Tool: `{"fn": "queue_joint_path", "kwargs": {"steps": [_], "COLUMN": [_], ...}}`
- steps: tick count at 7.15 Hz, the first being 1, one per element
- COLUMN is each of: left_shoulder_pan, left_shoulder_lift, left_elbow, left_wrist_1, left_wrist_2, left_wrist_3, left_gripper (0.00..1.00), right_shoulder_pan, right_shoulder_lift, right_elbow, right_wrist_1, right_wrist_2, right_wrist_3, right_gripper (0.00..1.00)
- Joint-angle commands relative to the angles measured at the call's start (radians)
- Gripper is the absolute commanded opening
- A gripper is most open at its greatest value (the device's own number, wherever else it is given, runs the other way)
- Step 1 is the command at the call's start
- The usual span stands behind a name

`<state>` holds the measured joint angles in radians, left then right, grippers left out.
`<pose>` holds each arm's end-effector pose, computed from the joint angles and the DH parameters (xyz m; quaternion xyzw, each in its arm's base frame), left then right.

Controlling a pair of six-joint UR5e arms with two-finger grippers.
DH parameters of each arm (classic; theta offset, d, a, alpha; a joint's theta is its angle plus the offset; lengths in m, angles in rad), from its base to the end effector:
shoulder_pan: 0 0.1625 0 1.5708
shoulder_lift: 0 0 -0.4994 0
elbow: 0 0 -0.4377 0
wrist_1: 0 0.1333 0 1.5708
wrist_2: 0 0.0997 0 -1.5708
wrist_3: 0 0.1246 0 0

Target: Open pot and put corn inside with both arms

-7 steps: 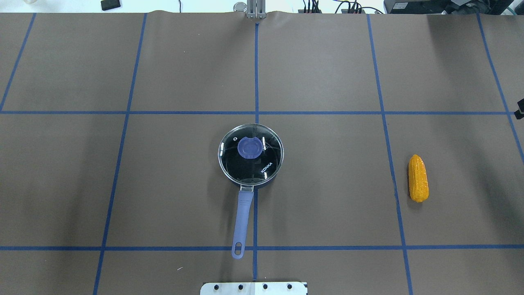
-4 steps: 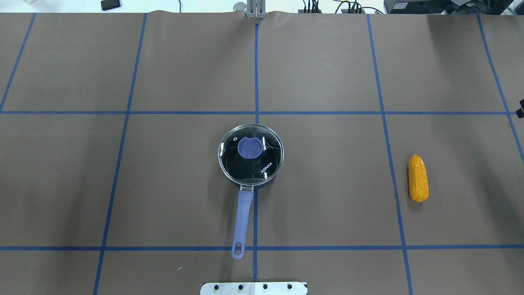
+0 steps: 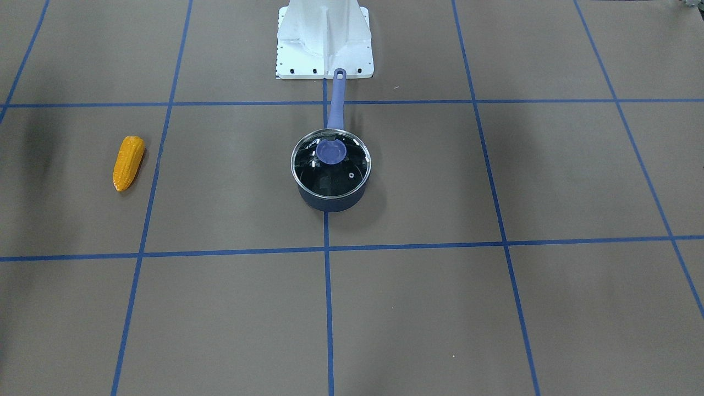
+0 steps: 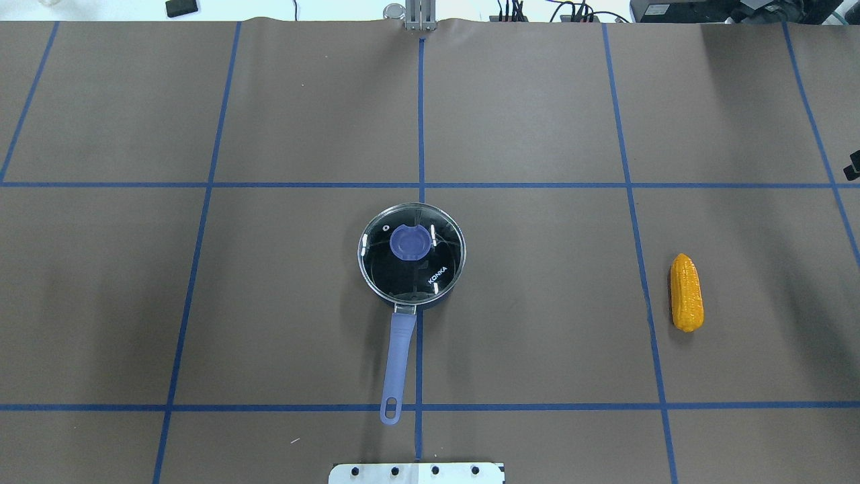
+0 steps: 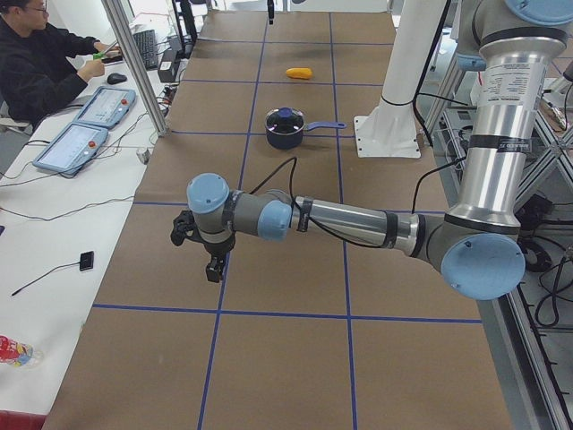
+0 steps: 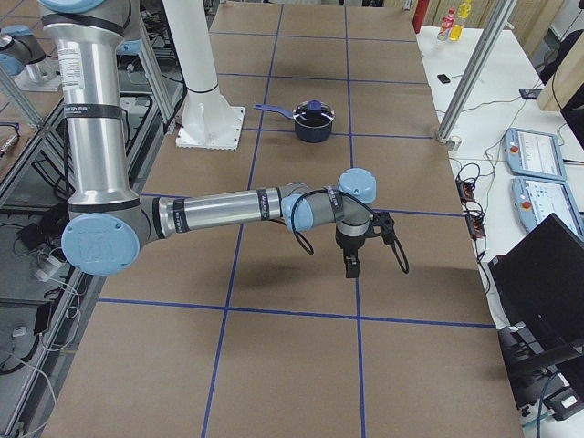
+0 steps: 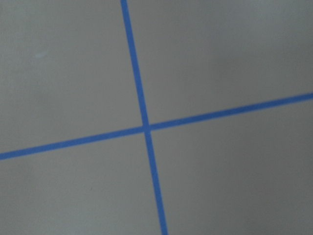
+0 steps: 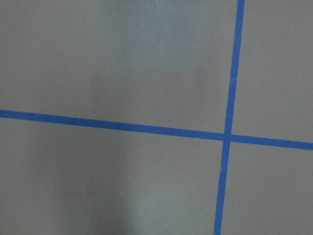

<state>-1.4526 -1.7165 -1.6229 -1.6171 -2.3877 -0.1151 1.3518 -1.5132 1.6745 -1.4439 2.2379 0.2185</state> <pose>0.0308 -0.6197 0.6293 0.0651 0.4046 0.0498 0.9108 -0.0720 -0.5824 0.6563 0.0621 -0.3457 -0.0472 0.9351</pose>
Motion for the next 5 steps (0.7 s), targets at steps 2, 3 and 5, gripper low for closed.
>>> {"fn": "queue_joint_path", "kwargs": {"steps": [2, 3, 5], "left_shoulder_pan": [0.199, 0.231, 0.309], "left_shoulder_lift": [-0.190, -0.245, -0.342], "left_elbow": [-0.161, -0.181, -0.184], "left_wrist_1": [0.182, 0.216, 0.223], "left_wrist_2": [-0.013, -0.012, -0.010], "left_wrist_3": [-0.367, -0.441, -0.605], "left_gripper": [1.00, 1.00, 1.00], "right_shoulder_pan": [-0.006, -0.025, -0.130], "right_shoulder_lift": [0.007, 0.001, -0.002], "right_elbow": [0.088, 0.103, 0.169], "right_wrist_1": [0.005, 0.008, 0.013], "right_wrist_2": [0.104, 0.111, 0.102], "right_wrist_3": [0.028, 0.053, 0.178], "right_gripper": [1.00, 1.00, 1.00]}}
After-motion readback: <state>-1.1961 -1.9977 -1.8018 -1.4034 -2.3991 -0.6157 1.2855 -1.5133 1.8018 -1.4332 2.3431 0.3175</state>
